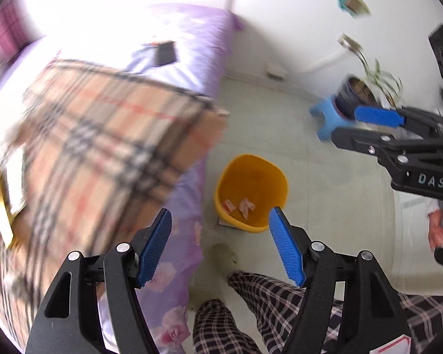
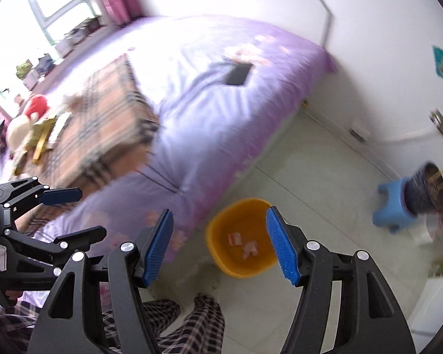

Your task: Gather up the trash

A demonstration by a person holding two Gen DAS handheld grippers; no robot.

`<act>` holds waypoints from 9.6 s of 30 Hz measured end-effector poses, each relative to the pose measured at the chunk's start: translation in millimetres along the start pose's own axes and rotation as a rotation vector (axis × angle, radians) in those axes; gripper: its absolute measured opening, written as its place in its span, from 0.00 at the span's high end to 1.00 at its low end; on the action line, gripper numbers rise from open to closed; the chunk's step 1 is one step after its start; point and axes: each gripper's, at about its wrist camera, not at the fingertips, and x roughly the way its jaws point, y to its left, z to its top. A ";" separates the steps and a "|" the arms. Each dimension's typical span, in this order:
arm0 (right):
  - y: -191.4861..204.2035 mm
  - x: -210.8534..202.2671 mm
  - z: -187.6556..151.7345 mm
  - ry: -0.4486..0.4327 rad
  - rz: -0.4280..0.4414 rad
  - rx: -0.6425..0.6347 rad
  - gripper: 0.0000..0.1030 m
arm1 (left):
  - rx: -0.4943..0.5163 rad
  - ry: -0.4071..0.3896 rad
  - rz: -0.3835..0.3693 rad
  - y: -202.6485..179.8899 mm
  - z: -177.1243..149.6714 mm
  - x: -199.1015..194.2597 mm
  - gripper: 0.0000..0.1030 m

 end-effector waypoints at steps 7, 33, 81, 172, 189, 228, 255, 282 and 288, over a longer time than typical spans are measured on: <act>67.3 -16.0 27.0 -0.046 0.111 -0.131 0.35 | -0.227 -0.090 0.097 58.2 -34.9 -47.2 0.33; 220.0 5.8 67.4 -0.023 0.276 -0.354 0.35 | -0.629 -0.124 0.309 222.9 -129.1 -57.7 0.31; 306.7 84.0 37.1 0.138 0.277 -0.495 0.69 | -0.701 -0.162 0.285 276.4 -155.2 -76.7 0.44; 97.8 -10.7 14.2 -0.027 0.157 0.044 0.87 | -0.057 -0.153 0.060 94.5 -20.3 -47.2 0.56; -37.7 -15.3 -50.2 0.002 0.003 0.362 0.87 | 0.360 -0.034 -0.130 -51.5 36.3 35.2 0.56; -143.7 205.2 -126.1 0.331 -0.023 0.495 0.64 | 0.472 0.333 -0.066 -102.5 31.1 268.9 0.36; -97.7 96.7 -81.7 0.192 -0.072 0.316 0.64 | 0.412 0.158 -0.136 -84.0 39.6 132.5 0.36; 117.9 -7.8 4.5 -0.008 0.233 -0.193 0.58 | -0.265 -0.126 0.109 100.9 -68.7 -60.3 0.33; 167.8 -10.9 12.5 -0.020 0.294 -0.276 0.58 | -0.398 -0.155 0.156 150.3 -111.6 -83.0 0.33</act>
